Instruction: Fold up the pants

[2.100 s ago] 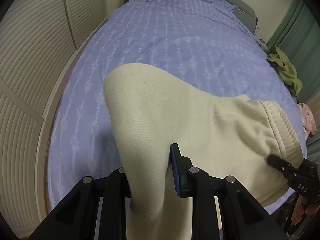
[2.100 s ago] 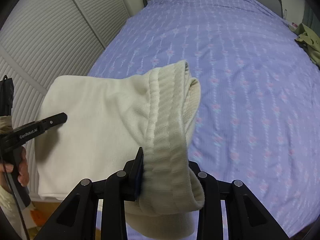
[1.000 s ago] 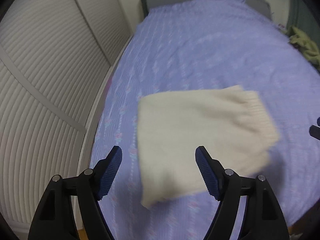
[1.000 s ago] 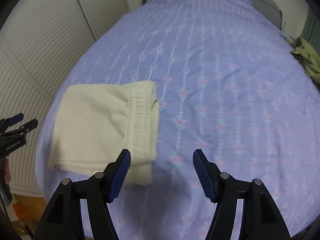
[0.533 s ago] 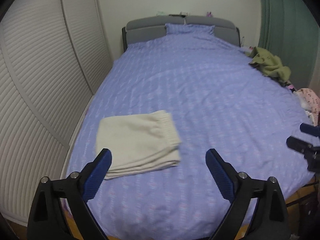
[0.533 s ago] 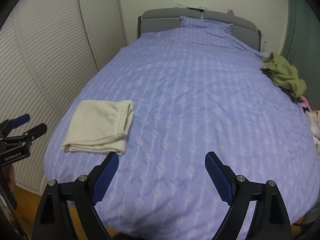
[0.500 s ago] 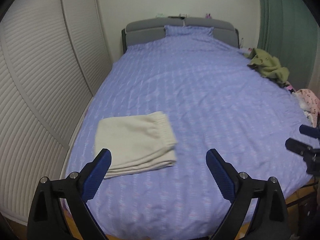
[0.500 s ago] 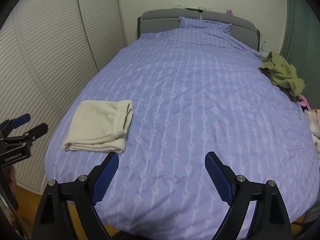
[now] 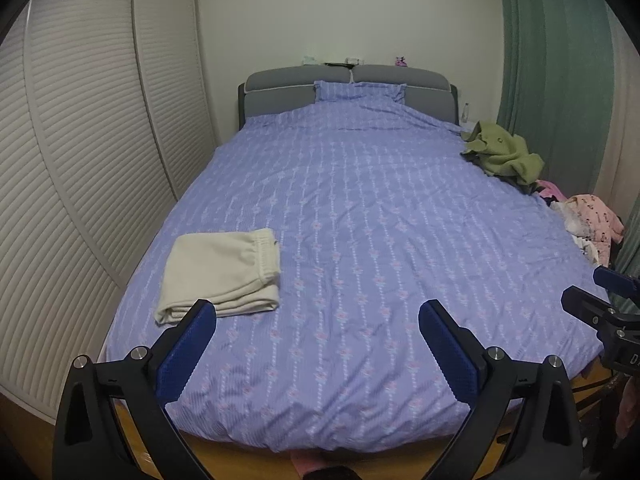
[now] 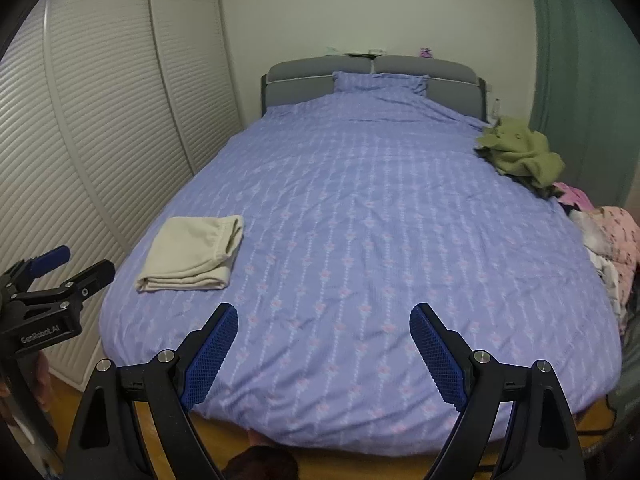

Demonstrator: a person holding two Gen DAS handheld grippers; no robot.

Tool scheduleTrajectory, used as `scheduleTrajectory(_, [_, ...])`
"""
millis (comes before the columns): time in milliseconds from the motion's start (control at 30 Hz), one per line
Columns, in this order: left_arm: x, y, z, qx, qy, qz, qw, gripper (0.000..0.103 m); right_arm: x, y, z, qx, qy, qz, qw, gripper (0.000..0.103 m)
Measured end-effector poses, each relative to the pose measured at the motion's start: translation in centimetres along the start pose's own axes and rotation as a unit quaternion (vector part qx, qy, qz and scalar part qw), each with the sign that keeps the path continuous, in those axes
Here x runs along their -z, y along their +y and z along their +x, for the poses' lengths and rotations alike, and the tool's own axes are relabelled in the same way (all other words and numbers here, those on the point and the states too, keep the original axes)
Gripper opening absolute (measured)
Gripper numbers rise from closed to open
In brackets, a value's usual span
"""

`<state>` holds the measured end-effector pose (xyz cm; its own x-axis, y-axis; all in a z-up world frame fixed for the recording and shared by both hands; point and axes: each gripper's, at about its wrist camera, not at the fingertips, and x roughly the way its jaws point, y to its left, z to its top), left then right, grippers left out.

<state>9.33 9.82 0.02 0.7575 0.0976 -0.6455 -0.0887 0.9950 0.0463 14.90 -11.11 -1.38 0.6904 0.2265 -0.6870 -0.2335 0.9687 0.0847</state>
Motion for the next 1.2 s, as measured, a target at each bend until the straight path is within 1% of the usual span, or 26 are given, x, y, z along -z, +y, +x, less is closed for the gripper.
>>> scheduleTrajectory(100, [0.4,-1.4,-1.6,0.001,-0.007,0.01,0.9999,0.103,0.9,-1.4,-2.0,0.007,-0.008,0.009,1.0,0.089])
scheduleTrajectory(233, [0.6,-2.8,-3.3,0.015,-0.017,0.017,0.9996,0.103,1.9,-2.4,-4.2,0.016,-0.024,0.017,0.999,0.089])
scheduleTrajectory(500, [0.9,-4.7,-5.6,0.028,-0.026,0.026,0.9989,0.103,2.7,-3.7,-6.6,0.03,-0.033,0.024,0.999,0.089])
scheduleTrajectory(667, [1.0,-5.3,-6.1,0.026,-0.028,0.029,0.9988,0.103,2.9,-4.1,-7.2,0.035,-0.037,0.026,0.998,0.089])
scheduleTrajectory(833, [1.2,-5.2,-6.4,0.032,-0.029,0.024,0.9988,0.103,2.9,-4.1,-7.5,0.033,-0.038,0.027,0.998,0.089])
scheduleTrajectory(933, [1.3,-5.3,-6.5,0.025,-0.029,0.024,0.999,0.103,2.8,-3.9,-7.6,0.035,-0.037,0.022,0.998,0.089])
scheduleTrajectory(1200, [1.3,-5.4,-6.0,0.05,-0.01,0.008,0.9987,0.103,2.6,-3.9,-7.5,0.035,-0.034,0.024,0.999,0.089])
